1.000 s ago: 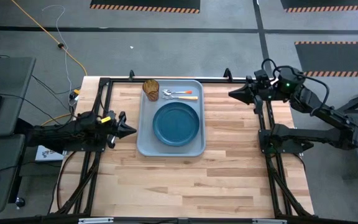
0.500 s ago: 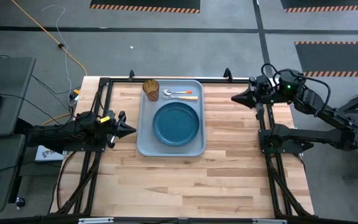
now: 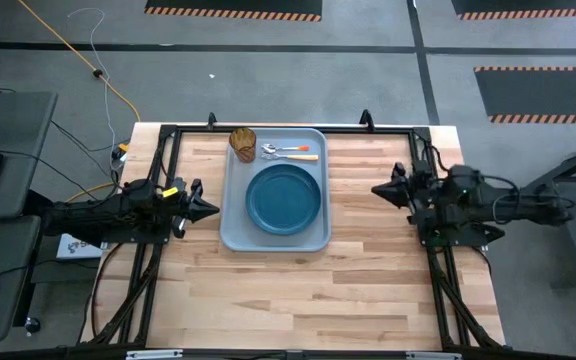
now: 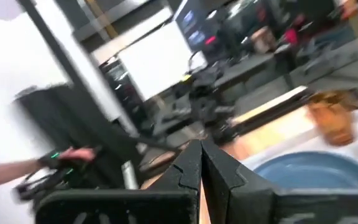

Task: Pick and place plate/cup/fork/spoon on tray
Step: Return to Home Position

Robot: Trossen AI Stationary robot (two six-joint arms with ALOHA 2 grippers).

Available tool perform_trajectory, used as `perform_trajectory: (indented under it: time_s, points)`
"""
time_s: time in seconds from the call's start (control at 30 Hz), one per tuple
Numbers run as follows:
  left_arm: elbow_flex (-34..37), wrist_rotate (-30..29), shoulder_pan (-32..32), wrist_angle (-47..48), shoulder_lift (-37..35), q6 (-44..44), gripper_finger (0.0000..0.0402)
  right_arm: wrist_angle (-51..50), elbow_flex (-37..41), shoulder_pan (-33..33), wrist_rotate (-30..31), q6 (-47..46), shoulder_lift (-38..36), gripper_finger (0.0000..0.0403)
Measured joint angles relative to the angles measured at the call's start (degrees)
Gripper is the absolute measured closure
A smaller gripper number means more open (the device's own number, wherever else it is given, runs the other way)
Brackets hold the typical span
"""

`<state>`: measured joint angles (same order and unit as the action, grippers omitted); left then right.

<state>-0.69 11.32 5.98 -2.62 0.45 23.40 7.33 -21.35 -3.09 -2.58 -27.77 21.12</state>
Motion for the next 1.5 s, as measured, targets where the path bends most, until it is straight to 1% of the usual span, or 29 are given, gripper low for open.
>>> perform_trajectory:
  time_s: [0.17,0.33,0.4,0.5,0.57,0.7,0.8,0.9,1.0,1.13,1.2,1.27,1.4,1.5]
  points:
    - [0.0,0.0,0.0,0.0,0.0,0.0,0.0401,-5.1,0.9,-1.5,7.9,6.3,-8.1,0.0403]
    - [0.0,0.0,0.0,0.0,-0.2,0.0,0.0401,-12.2,0.9,-3.3,8.4,7.0,-18.1,0.0403]
    - [0.0,0.0,0.0,0.0,-0.2,0.0,0.0401,-14.9,0.9,-3.4,8.4,6.9,-21.0,0.0403]
    - [0.0,0.0,0.0,0.0,-0.2,0.0,0.0401,-14.1,1.3,-3.4,8.3,6.8,-20.6,0.0403]
    - [0.0,0.1,0.0,0.0,-0.2,0.0,0.0401,-7.0,3.6,-3.4,7.8,7.1,-18.9,0.0403]
    - [0.0,0.0,0.0,0.0,-0.2,0.0,0.0401,8.5,12.9,-3.2,6.3,7.0,-16.9,0.0403]
    - [0.0,0.0,0.0,0.0,-0.2,0.0,0.0401,15.1,18.3,-3.2,6.9,6.8,-17.1,0.0403]
    - [0.0,0.0,0.0,0.0,-0.2,0.0,0.0401,15.2,20.0,-3.2,8.8,7.5,-18.9,0.0403]
    - [0.0,0.0,0.0,0.0,-0.2,0.0,0.0401,13.0,20.2,-3.3,8.5,9.9,-21.0,0.0403]
    - [0.0,0.0,0.0,0.0,-0.2,0.0,0.0401,2.3,18.9,-3.3,8.2,11.6,-21.0,0.0403]
    - [0.0,0.0,0.0,0.0,-0.2,0.0,0.0401,-2.9,18.3,-3.3,8.6,11.0,-21.1,0.0403]
    - [0.0,0.0,0.0,0.0,-0.2,0.0,0.0401,-5.7,18.2,-3.3,8.1,9.9,-21.1,0.0403]
    - [0.0,0.0,0.0,0.0,-0.2,0.0,0.0401,-4.6,18.2,-3.3,6.8,8.3,-21.1,0.0403]
    - [0.0,0.0,0.0,0.0,-0.2,0.0,0.0401,0.8,20.6,-3.3,5.4,7.5,-21.1,0.0403]
